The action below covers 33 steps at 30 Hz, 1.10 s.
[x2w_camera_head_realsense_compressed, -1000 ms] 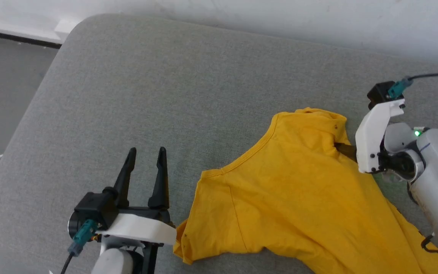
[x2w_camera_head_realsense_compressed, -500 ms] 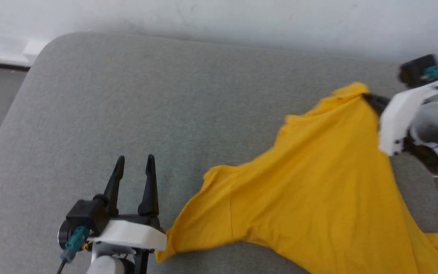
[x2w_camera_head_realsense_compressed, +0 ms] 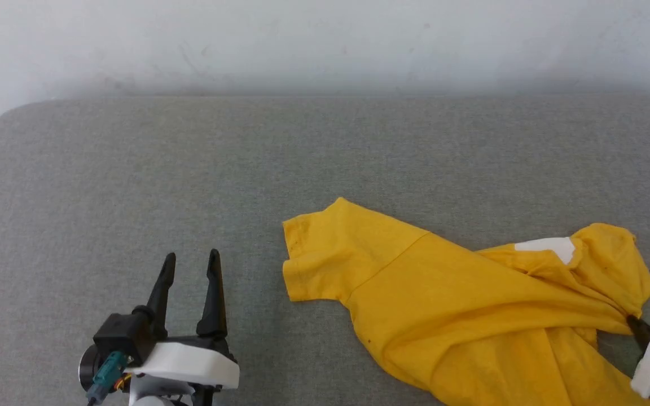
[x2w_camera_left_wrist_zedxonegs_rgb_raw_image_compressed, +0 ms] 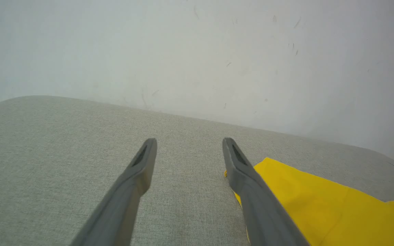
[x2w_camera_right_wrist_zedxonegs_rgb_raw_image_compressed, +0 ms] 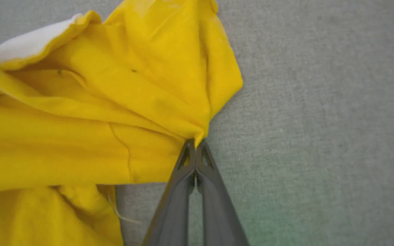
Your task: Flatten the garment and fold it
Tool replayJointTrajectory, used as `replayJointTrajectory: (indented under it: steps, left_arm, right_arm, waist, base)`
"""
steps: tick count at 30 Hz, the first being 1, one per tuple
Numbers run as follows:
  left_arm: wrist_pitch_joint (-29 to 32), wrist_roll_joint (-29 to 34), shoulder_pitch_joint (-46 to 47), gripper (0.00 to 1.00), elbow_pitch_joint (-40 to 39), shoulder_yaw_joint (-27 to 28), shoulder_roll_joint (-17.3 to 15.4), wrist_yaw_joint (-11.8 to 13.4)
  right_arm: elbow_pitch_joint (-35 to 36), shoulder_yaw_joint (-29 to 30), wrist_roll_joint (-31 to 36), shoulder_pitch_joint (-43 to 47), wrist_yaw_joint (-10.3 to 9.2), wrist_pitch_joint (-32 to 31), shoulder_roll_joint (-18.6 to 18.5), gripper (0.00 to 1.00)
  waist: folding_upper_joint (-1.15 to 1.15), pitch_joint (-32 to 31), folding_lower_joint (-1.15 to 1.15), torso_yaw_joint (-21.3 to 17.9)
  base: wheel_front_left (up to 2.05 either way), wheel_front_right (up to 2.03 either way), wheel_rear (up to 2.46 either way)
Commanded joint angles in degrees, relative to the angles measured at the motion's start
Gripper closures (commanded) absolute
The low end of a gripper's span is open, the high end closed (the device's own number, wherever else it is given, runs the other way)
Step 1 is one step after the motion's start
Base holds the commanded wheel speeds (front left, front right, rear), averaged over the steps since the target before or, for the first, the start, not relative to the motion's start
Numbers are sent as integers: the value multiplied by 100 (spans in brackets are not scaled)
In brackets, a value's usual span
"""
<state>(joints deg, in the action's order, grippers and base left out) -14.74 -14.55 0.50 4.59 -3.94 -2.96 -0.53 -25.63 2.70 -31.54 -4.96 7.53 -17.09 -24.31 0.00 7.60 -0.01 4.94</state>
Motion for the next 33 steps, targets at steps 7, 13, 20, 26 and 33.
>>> replayJointTrajectory:
  steps: [7, 13, 20, 26, 33]
  left_arm:
    - [-26, -3, -158, 0, 168, 128, -24, 22]
    - [15, -38, -205, 0, 189, 202, -103, 56]
    - [546, -46, 290, 0, 188, 113, -331, -52]
    - [1421, -55, 1270, 0, 592, -220, -478, -307]
    - [2482, -87, 2445, 0, 1675, -859, -565, -593]
  right_arm:
    - [1541, 990, 946, 582, -4, 905, 1107, 0]
    - [2565, 1067, 1538, 783, -4, 1282, 1612, 0]
    - [3497, 558, 1988, 1006, -4, 1343, 1959, 0]
    - [3894, 74, 2247, 1055, -4, 1339, 2041, 0]
    - [3901, -181, 2319, 910, -4, 1331, 2068, 0]
  waist:
    - [0, -172, 1, -47]
    - [0, -290, 1, -35]
    - [0, -279, 1, -90]
    - [0, -10, 1, -280]
    - [0, 403, 1, -586]
  base:
    - [0, 0, 0]
    - [0, 0, 0]
    - [0, 0, 0]
    - [0, 0, 0]
    - [0, 0, 0]
